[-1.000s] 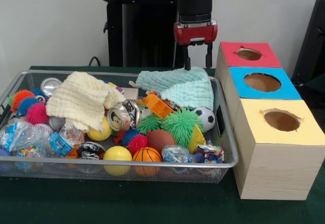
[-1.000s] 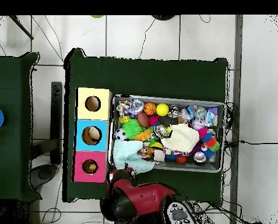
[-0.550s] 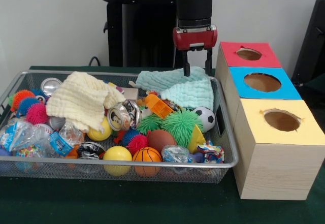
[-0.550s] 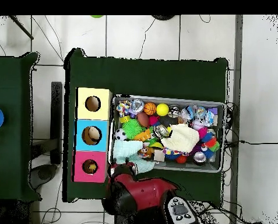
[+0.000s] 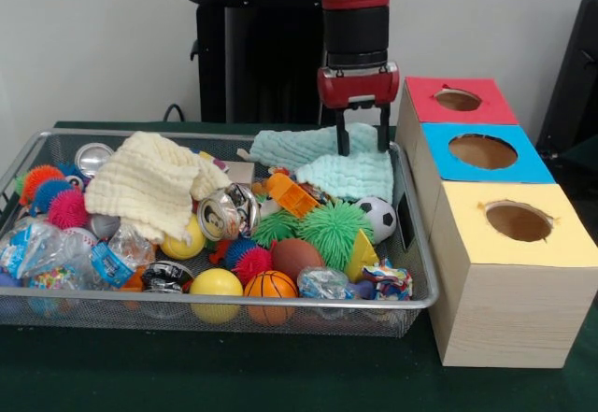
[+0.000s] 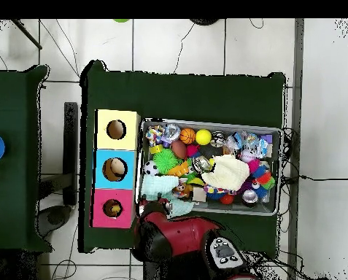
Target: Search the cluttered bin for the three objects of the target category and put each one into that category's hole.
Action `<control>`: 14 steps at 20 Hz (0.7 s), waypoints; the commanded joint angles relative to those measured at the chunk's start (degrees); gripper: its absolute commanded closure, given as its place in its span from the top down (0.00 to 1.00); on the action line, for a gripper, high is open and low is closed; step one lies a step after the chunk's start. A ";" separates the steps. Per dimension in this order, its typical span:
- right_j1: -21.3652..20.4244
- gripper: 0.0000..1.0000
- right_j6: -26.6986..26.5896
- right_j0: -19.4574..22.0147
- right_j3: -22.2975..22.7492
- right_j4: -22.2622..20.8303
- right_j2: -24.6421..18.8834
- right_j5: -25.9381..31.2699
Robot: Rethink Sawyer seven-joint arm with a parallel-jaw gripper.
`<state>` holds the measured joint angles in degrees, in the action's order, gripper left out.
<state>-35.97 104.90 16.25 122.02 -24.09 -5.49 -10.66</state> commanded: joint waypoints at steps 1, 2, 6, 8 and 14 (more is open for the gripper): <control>7.75 1.00 6.37 0.47 -8.91 -1.07 1.05 -7.20; 8.17 1.00 6.41 0.49 -8.90 -1.07 1.17 -7.27; 9.56 1.00 6.51 -0.23 -8.70 -0.81 2.52 -9.43; 10.29 1.00 6.58 -0.57 -8.53 -0.64 3.16 -10.86; 12.58 1.00 6.80 -0.31 -8.69 -0.41 2.98 -13.18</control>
<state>-28.28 104.90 15.92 121.35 -24.06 -2.09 -20.19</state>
